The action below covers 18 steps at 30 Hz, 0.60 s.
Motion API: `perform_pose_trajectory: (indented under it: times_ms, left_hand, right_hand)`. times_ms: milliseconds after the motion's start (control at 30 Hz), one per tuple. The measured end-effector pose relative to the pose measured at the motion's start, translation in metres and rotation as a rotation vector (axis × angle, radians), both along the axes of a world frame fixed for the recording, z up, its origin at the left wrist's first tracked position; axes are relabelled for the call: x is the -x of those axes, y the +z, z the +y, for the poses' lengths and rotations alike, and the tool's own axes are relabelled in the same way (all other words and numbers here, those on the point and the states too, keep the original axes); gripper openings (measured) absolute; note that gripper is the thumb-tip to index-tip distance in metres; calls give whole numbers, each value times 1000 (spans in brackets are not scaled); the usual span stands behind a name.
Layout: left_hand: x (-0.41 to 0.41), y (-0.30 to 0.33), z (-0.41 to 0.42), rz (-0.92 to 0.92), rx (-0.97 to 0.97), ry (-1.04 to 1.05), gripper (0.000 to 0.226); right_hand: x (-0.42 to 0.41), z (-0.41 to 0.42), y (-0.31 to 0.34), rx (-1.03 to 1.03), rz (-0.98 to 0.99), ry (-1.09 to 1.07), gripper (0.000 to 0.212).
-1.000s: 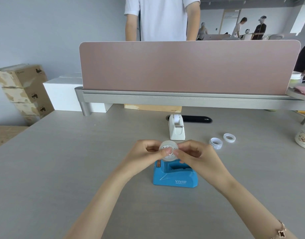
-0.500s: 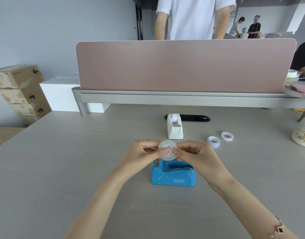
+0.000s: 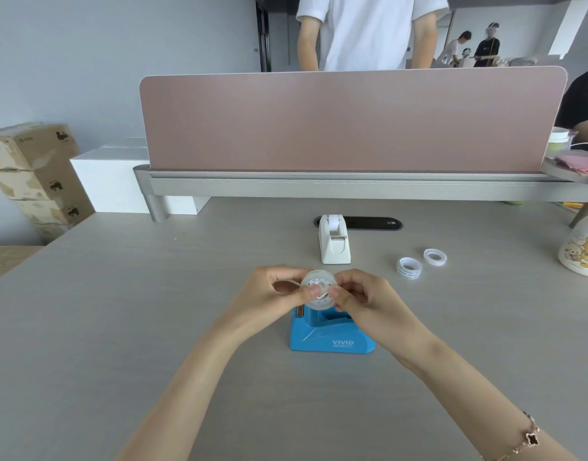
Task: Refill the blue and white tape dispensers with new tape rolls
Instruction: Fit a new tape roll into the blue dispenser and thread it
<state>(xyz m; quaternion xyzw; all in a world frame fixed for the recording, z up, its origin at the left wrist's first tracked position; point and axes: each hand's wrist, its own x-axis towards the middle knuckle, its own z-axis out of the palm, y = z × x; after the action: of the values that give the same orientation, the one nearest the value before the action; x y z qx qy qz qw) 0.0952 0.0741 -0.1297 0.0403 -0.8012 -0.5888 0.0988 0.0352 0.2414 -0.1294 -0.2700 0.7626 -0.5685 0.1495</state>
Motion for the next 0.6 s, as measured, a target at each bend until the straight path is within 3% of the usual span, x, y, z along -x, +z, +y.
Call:
perform_pose_trajectory:
  times_ms: [133,267,333,600]
  left_hand:
    - [0,-2,1,14,54,-3,16]
    - [0,-2,3,41,81,-14,16]
    - [0,-2,4,44,69,-34,17]
    - [-1,-2,-1,36,104,-63,17]
  right_hand:
    - [0,2,-2,-36,63,27,8]
    - [1,5,-1,-198,487,46,17]
    - [2,6,-3,-245,589,84,28]
    - [0,5,-3,-160,568,86,30]
